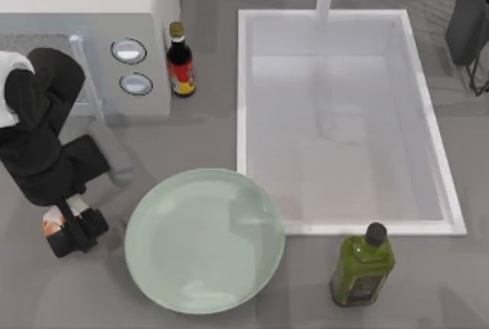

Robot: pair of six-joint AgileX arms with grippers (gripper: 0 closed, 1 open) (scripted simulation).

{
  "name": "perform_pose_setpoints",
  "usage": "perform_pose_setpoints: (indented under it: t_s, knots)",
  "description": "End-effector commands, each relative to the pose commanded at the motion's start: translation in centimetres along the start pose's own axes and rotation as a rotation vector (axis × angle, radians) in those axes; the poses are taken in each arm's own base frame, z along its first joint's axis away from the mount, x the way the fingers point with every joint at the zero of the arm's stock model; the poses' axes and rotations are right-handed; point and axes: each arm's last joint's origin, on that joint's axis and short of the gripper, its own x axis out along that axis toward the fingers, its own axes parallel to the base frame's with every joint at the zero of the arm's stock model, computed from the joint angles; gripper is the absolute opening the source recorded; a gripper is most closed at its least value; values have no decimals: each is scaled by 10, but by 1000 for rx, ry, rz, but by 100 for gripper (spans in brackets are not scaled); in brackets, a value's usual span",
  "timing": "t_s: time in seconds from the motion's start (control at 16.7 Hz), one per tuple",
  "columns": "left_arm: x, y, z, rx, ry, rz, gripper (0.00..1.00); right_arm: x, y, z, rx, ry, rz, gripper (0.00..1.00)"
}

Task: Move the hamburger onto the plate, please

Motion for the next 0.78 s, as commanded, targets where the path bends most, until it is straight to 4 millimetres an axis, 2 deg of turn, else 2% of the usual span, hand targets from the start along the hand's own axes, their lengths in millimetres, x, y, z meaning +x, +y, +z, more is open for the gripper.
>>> perform_pose_setpoints:
  t_s: [0.42,0.54,0.78]
  knots:
    - [-73,-3,0,4,13,-12,0,0,0,0,0,0,0,100]
    - [-81,-4,-1,2,6,-6,0,0,0,0,0,0,0,100]
    - [-80,-3,-1,2,9,-8,0,0,0,0,0,0,0,100]
